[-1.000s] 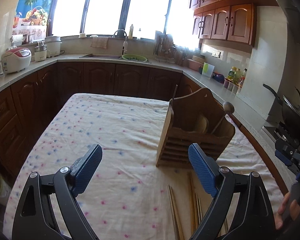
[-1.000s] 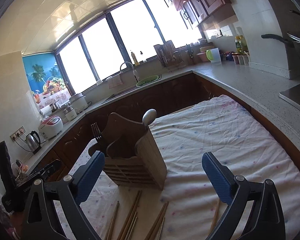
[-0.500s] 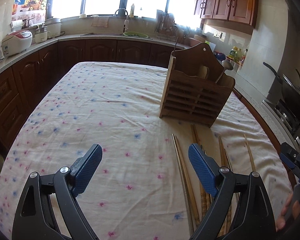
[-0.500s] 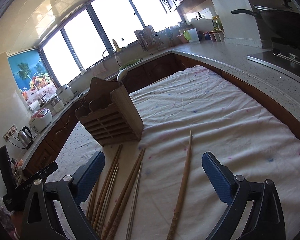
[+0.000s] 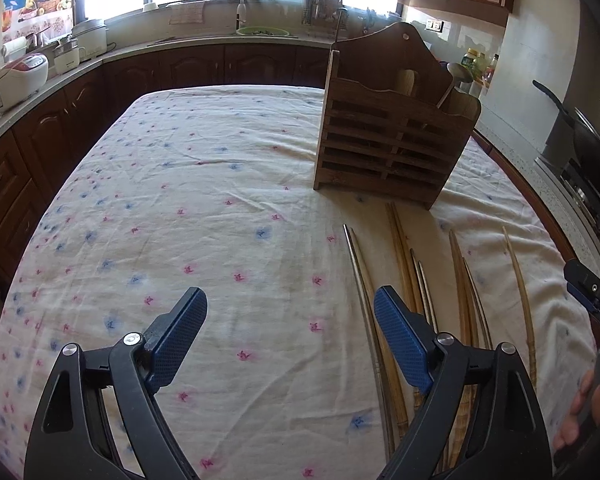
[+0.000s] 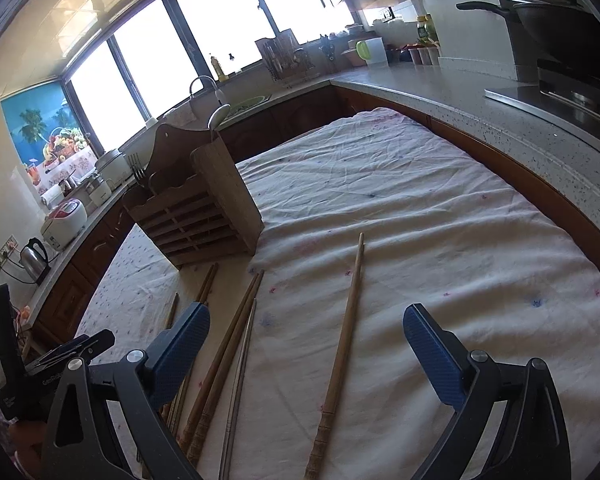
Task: Organize utensils
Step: 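Move both open tools back down to the remaining chopsticks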
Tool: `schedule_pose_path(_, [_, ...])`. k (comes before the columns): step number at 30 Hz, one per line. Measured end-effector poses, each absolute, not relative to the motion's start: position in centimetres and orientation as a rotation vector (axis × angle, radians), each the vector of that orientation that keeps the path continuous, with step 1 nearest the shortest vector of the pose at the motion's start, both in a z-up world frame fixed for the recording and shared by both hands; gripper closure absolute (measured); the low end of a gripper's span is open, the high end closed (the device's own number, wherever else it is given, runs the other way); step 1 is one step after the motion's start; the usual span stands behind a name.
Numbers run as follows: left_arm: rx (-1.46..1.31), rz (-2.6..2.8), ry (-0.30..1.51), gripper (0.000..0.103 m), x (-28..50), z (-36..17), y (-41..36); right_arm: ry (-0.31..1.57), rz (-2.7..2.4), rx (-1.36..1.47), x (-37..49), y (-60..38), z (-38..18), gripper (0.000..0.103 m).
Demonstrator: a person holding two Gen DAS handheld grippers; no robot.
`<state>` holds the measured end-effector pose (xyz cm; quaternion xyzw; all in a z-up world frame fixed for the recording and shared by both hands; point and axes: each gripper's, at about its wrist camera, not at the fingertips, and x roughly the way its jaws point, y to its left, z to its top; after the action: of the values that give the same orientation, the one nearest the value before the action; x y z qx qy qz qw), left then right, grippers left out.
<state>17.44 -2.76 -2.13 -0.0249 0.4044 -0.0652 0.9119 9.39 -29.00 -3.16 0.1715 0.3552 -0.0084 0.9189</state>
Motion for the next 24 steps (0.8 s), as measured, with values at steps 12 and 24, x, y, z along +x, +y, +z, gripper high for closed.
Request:
schedule_pose_path(12, [-0.007,-0.163,0.936,0.042,21.4,-3.9,-5.0,0.795,-0.037,0.329,12.3,-29.8,-4.4,0.019])
schedule_pose_path(24, [0.017,-0.229,0.991,0.057,22.5,-4.9,-6.8,0.832,-0.056,0.336,13.8,-30.5,-5.7,0.031])
